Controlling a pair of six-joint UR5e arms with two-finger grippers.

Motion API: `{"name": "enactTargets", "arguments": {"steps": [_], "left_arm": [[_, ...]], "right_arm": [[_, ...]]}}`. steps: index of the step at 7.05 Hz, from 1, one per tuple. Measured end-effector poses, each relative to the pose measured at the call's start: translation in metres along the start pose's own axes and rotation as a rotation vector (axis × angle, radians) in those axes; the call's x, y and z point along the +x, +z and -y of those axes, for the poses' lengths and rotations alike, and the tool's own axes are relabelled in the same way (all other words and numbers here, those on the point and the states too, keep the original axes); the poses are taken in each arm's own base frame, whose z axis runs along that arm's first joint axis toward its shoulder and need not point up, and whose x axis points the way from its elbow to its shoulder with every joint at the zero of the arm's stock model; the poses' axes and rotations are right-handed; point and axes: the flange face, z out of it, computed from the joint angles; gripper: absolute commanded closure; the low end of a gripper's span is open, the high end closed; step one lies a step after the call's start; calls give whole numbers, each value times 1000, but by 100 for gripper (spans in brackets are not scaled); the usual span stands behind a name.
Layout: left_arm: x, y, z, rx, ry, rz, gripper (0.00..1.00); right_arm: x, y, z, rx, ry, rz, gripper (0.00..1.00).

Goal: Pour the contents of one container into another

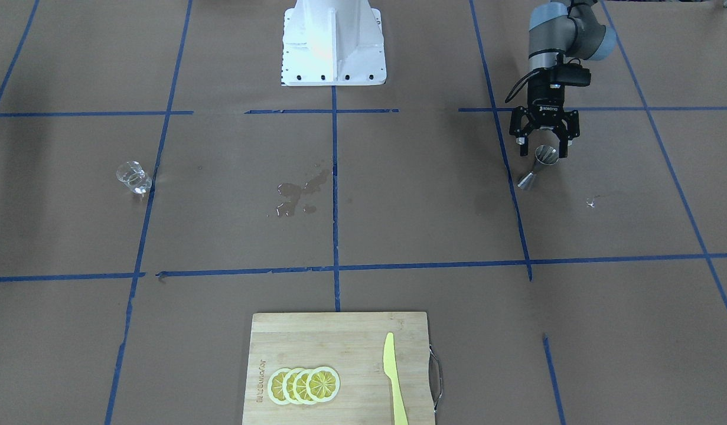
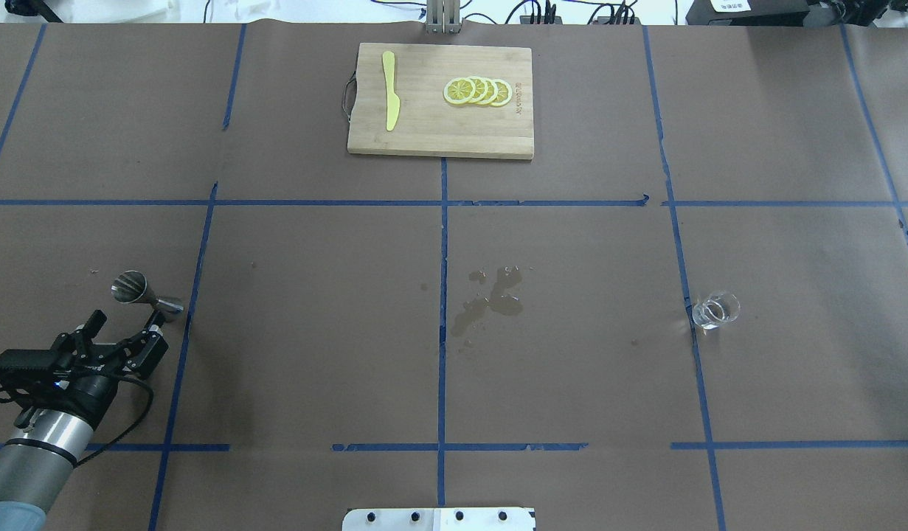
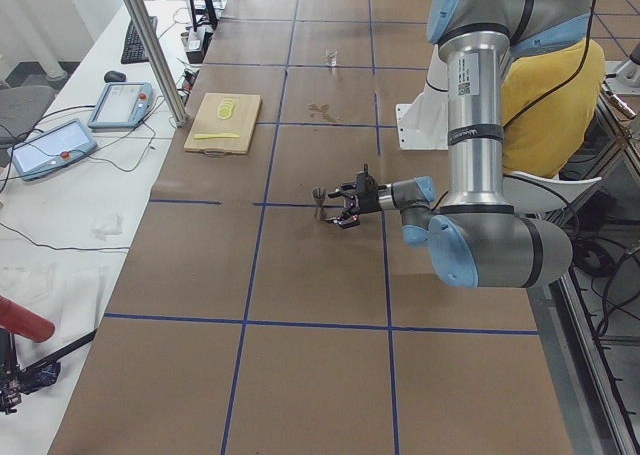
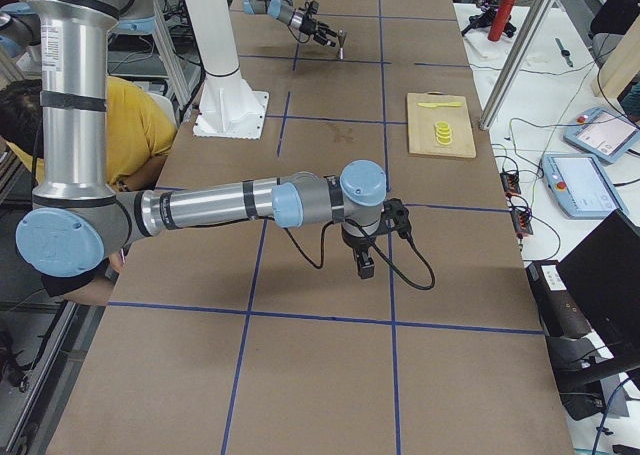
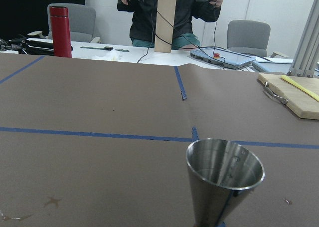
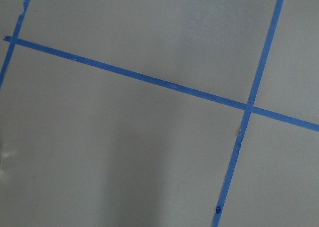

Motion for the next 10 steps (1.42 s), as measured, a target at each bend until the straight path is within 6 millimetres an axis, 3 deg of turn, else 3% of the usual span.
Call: {"name": "enactTargets", "arguments": {"steps": [3,10], "left_arm": [[18,5,-6,18,47,-6,2],[27,21,-21,93,72,17,3]], "right_arm": [[3,3,0,-5,5,0,0],[3,3,2,-4,3,0,0]]}}
